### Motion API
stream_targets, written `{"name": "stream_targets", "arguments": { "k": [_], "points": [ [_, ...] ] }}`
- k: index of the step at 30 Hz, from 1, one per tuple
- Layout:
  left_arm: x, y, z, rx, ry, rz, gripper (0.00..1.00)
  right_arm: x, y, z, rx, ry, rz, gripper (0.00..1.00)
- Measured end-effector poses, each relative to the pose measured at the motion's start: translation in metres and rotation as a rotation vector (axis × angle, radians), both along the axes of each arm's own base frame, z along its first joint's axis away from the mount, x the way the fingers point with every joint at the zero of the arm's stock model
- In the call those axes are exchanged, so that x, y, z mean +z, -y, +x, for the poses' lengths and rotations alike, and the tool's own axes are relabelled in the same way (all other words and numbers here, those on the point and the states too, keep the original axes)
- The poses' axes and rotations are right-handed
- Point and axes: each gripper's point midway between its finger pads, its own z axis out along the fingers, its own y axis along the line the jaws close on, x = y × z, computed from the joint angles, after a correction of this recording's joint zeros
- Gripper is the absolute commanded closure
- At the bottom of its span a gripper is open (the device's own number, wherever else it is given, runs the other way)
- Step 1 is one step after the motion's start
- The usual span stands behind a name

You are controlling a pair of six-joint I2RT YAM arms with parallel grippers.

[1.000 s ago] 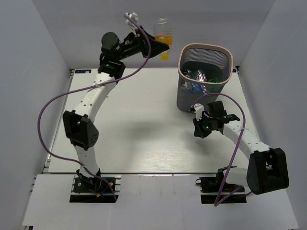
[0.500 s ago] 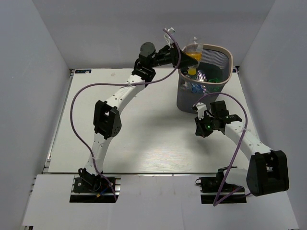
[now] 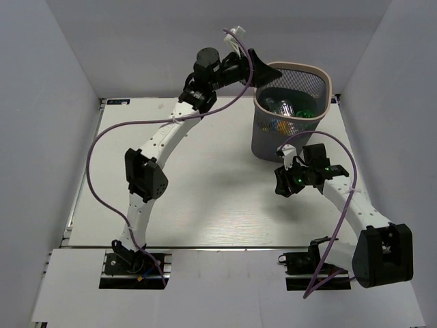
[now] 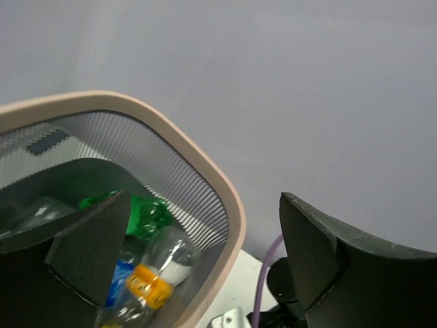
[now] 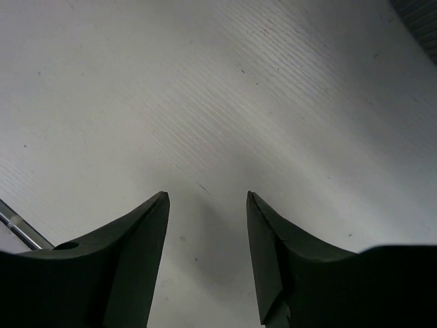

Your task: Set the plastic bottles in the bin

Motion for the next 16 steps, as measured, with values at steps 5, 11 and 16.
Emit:
{"name": "stream_targets", "arguments": {
  "k": [5, 11, 16],
  "points": [
    [0.022, -0.038, 0.0, 0.157, 0.033, 0.088, 0.01, 0.004, -0.002, -0.001, 0.004, 0.007, 0.015, 0.42],
    [-0.023, -0.142, -0.044, 0.496, -0.052, 0.333, 0.01, 0.022, -0.002, 0.001, -0.063, 0.047, 0.053, 0.26],
    [-0.119, -0.216, -0.113, 0.585, -0.173, 0.514, 0.01, 0.028, 0.0, 0.003, -0.133, 0.052, 0.066, 0.17]
  ]
}}
